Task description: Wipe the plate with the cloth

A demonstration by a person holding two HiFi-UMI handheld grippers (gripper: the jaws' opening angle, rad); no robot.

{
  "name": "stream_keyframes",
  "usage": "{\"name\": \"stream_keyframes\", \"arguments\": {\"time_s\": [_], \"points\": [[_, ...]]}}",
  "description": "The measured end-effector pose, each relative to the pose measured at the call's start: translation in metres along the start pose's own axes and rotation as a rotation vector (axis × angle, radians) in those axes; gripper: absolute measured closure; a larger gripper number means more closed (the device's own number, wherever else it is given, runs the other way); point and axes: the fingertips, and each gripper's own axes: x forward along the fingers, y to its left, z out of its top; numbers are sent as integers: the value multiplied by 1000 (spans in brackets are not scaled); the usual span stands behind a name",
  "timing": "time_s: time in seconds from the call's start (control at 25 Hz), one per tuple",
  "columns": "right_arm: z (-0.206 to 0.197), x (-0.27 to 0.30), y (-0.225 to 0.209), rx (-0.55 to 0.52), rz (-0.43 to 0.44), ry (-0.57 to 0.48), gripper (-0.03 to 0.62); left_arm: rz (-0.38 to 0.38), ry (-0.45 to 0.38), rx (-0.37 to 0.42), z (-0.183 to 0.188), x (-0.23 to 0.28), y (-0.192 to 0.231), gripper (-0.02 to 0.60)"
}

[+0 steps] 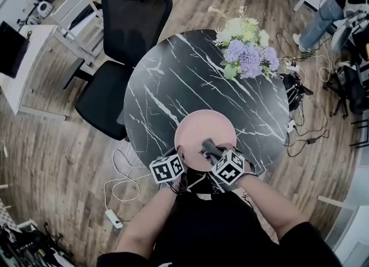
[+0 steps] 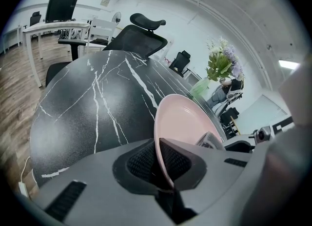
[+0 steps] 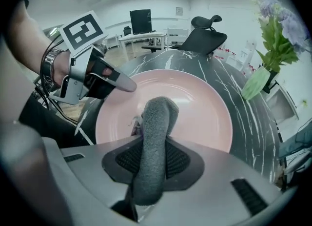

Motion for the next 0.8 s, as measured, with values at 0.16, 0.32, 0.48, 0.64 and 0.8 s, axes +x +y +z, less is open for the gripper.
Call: {"name": "stream_keyframes", "arguments": {"time_s": [0.16,0.32,0.48,0.64,0.8], "points": [[-6,-2,-28,-39,-95,12,482,-4,2,8,0,1,0,538],[-6,-3,-47,-46,-150,17,482,-8,2,1,-1,1,1,538],[-4,-4,-67,-39,-198,17,482,-11,8,9,0,1,1,538],[1,-4,-83,-22,-249,-4,482,-23,9,2,0,2,0,538],[7,-4,-94,-2,-290,-32,482,-30,21,17,0,2,-2,538]]}}
